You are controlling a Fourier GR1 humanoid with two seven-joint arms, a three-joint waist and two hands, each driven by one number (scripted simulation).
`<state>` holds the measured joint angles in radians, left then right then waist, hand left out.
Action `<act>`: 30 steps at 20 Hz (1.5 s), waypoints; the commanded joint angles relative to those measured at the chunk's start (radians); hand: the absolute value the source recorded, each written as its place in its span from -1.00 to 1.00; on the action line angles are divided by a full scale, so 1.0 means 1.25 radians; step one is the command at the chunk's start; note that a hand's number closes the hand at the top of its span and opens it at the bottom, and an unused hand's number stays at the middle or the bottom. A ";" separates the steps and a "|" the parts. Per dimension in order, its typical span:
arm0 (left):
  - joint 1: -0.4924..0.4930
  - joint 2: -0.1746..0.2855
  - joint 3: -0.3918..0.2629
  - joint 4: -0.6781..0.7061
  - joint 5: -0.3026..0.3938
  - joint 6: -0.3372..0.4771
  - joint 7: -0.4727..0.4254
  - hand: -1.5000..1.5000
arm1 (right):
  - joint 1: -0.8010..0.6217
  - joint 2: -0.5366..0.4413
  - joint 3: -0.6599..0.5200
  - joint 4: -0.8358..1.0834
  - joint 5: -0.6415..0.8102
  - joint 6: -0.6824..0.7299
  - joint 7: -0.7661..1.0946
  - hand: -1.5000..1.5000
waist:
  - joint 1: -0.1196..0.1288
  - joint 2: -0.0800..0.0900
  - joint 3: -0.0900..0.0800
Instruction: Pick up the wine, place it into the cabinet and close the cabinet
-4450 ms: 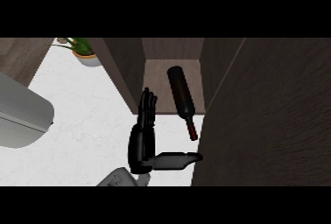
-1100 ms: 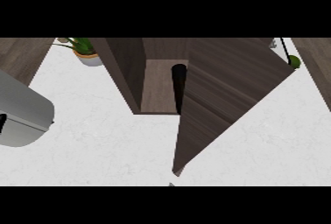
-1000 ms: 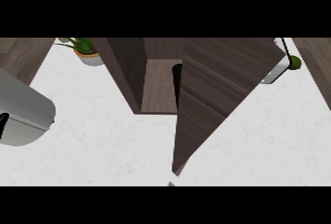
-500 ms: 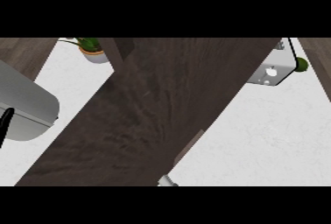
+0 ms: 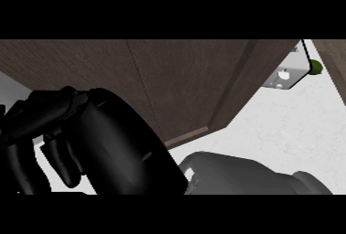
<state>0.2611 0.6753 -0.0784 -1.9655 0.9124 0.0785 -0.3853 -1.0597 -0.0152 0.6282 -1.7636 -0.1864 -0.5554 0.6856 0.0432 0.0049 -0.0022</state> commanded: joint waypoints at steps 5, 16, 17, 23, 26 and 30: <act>-0.040 -0.024 0.012 0.020 -0.014 0.018 0.026 -1.00 | -0.098 0.006 -0.092 0.308 0.024 0.118 -0.189 1.00 | -0.016 0.002 0.001; -0.054 -0.041 0.026 -0.009 -0.047 0.036 0.071 -1.00 | -0.175 0.006 -0.233 0.556 -0.025 0.215 -0.298 1.00 | -0.018 0.000 0.002; -0.012 -0.050 0.030 0.026 -0.050 -0.026 0.027 -1.00 | -0.154 -0.037 -0.252 0.546 -0.038 0.241 -0.308 1.00 | -0.017 0.000 0.001; -0.055 -0.059 0.024 0.014 -0.053 0.010 0.055 -1.00 | -0.145 -0.053 -0.259 0.643 -0.009 0.259 -0.393 1.00 | -0.013 0.008 0.001; -0.053 -0.048 0.036 0.020 -0.048 -0.004 0.064 -1.00 | -0.132 -0.065 -0.251 0.657 0.005 0.273 -0.416 1.00 | -0.014 0.007 0.001; -0.071 -0.054 0.028 0.006 -0.051 0.010 0.073 -1.00 | -0.136 -0.080 -0.255 0.663 0.019 0.271 -0.423 1.00 | -0.018 0.008 0.001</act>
<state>0.1995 0.6072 -0.0449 -1.9526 0.8459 0.0791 -0.3105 -1.2677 -0.0430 0.3675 -1.0913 -0.1774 -0.1978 0.1468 0.0410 -0.0480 -0.0146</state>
